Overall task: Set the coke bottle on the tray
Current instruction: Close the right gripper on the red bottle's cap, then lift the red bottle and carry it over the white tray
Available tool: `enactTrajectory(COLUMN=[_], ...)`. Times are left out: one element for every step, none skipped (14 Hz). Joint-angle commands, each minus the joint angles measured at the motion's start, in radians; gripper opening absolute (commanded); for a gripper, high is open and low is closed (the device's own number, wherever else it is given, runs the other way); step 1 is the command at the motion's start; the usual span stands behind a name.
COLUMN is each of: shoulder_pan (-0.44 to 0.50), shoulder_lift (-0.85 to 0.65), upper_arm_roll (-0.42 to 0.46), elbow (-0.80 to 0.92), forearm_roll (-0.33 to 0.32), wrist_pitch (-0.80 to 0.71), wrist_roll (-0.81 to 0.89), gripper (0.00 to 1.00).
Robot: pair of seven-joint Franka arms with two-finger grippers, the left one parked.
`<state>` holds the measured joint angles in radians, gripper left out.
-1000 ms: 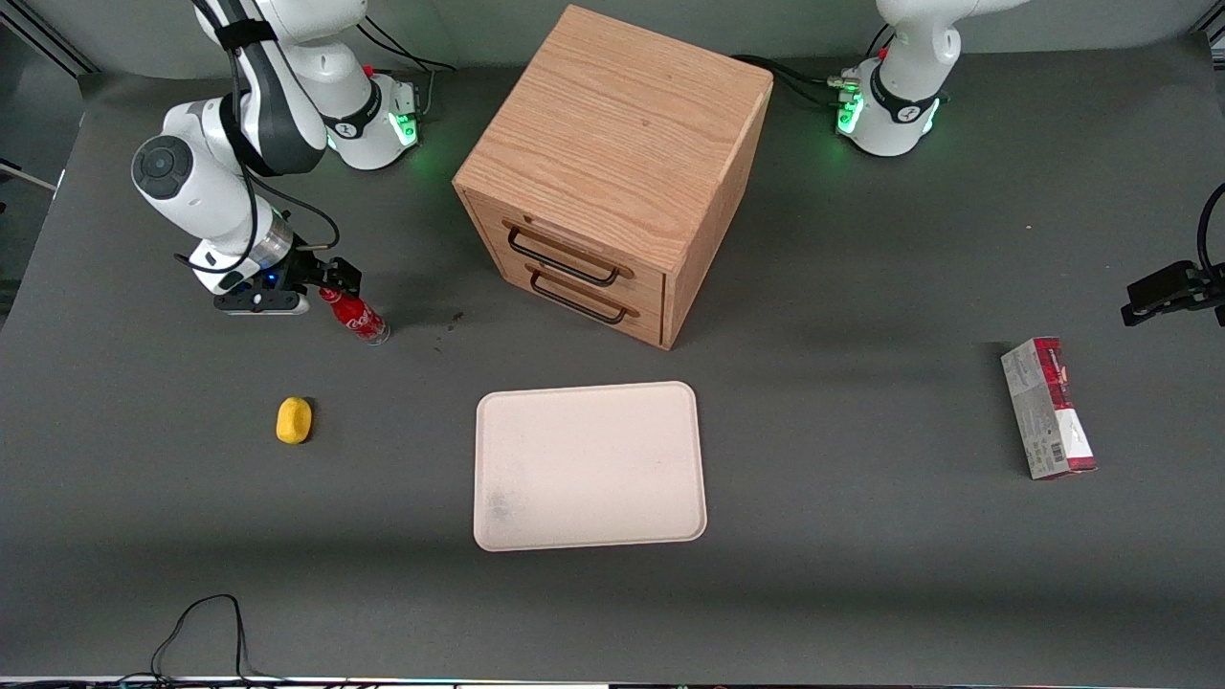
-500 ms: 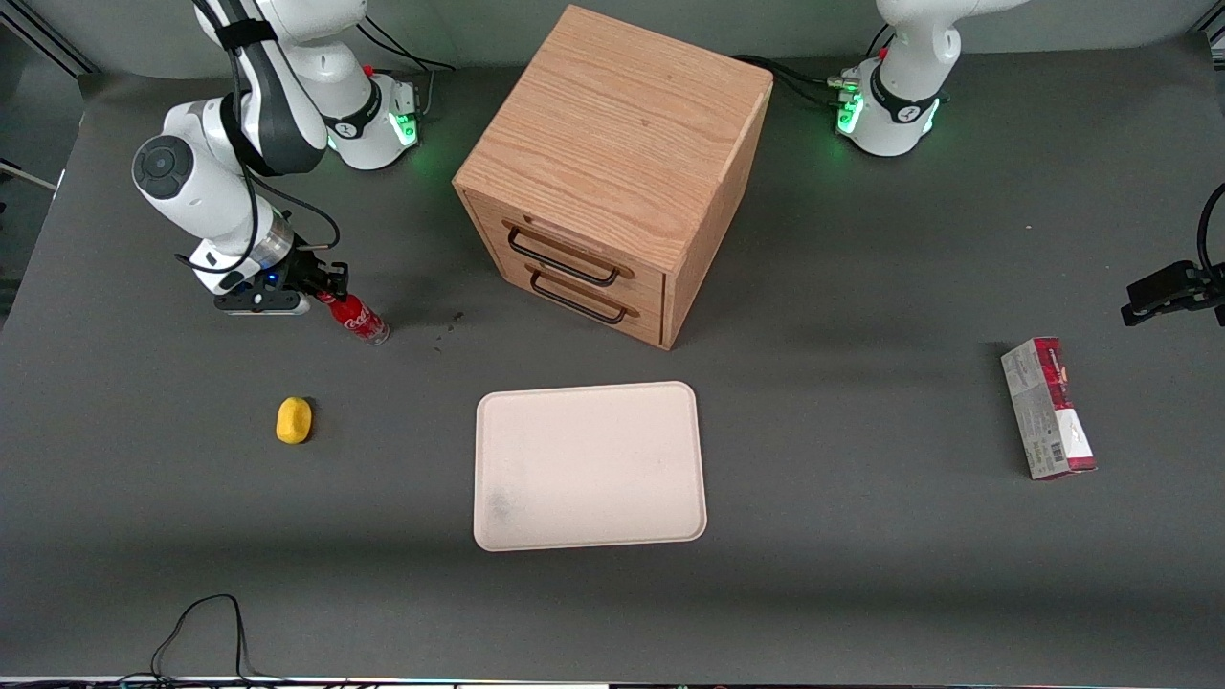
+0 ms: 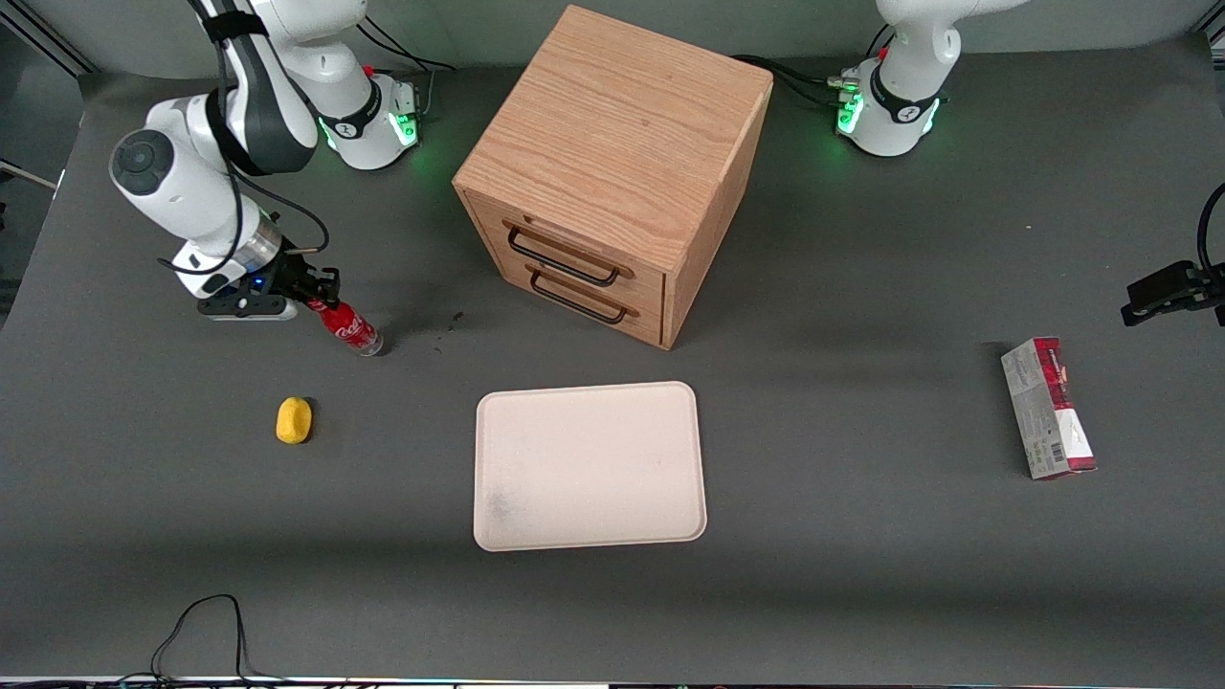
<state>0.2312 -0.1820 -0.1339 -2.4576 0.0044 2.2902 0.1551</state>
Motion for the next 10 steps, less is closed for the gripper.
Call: enactTrajectory(shoulder_pan=[0.010, 0.010, 0.010, 0.010, 0.010, 0.008, 0.008, 0.007, 0.007, 0.007], shoulder_lift=[0.039, 0.062, 0.088, 0.119, 0.150, 0.188, 0.228, 0.271, 0.315, 0.352], upper_arm_roll=[-0.001, -0.001, -0.001, -0.001, -0.001, -0.001, -0.001, -0.001, -0.001, -0.001], elbow=[0.200, 0.280, 0.369, 0.459, 0.553, 0.657, 0.761, 0.870, 0.969, 1.052], forearm_roll=[-0.003, 0.000, 0.000, 0.002, 0.003, 0.005, 0.005, 0.014, 0.028, 0.031], wrist_pitch=[-0.185, -0.266, -0.358, -0.435, -0.502, -0.571, -0.647, -0.731, -0.802, -0.854], wrist_roll=[0.035, 0.037, 0.050, 0.061, 0.070, 0.078, 0.080, 0.080, 0.080, 0.080], gripper=[0.00, 0.00, 0.00, 0.00, 0.00, 0.00, 0.00, 0.00, 0.00, 0.00])
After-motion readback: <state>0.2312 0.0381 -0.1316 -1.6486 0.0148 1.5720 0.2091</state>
